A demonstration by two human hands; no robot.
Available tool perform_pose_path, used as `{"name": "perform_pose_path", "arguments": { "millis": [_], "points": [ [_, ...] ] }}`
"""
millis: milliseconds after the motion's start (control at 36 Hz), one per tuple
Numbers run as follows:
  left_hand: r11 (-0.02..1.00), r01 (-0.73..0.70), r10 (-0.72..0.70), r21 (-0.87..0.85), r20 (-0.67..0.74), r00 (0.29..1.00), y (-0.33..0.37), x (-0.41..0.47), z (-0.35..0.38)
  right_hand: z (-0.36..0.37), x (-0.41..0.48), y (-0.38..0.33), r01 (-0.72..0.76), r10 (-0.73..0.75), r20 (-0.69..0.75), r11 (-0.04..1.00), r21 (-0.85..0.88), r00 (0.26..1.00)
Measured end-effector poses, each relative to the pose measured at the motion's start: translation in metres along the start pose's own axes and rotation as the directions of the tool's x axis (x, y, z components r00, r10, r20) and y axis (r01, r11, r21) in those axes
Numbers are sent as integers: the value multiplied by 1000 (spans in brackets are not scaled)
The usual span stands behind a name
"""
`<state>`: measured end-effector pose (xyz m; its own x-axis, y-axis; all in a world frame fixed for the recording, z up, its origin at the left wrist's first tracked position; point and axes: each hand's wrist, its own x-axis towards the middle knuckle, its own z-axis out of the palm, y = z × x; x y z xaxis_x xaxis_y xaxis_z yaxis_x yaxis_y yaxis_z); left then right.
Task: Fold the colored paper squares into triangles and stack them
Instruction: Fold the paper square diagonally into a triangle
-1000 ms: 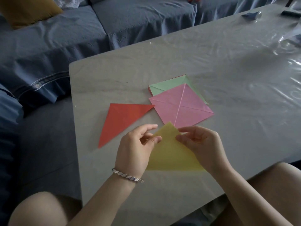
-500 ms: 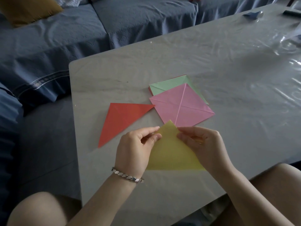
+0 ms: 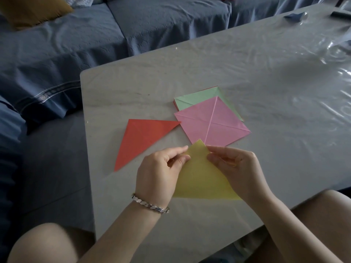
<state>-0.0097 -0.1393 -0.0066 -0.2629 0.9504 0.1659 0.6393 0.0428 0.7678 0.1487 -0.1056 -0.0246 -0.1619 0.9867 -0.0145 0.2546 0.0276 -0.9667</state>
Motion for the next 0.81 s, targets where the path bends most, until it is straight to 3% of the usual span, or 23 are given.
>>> {"name": "perform_pose_path", "arguments": {
  "millis": [278,389,528,667,750,806],
  "points": [
    [996,69,-68,-50,33,997,-5,2,0,0,3,1,-18,16,78,1000,24,997],
    [995,92,-88,-46,91,992,-6,9,-1,-5,13,3,55,-38,139,991,-124,990],
    [999,46,-43,-6,269,962,1,19,-4,-13,29,-13,246,-109,371,906,-344,922],
    [996,90,-79,-26,281,957,-2,20,-3,-15,46,-23,480,-173,550,734,-481,817],
    [940,290,-252,-182,203,946,-10,21,2,-8,51,-19,673,-431,516,470,-571,740],
    [861,417,-391,-293,145,909,-20,22,6,0,48,-13,712,-533,492,372,-595,689]
  ]
}}
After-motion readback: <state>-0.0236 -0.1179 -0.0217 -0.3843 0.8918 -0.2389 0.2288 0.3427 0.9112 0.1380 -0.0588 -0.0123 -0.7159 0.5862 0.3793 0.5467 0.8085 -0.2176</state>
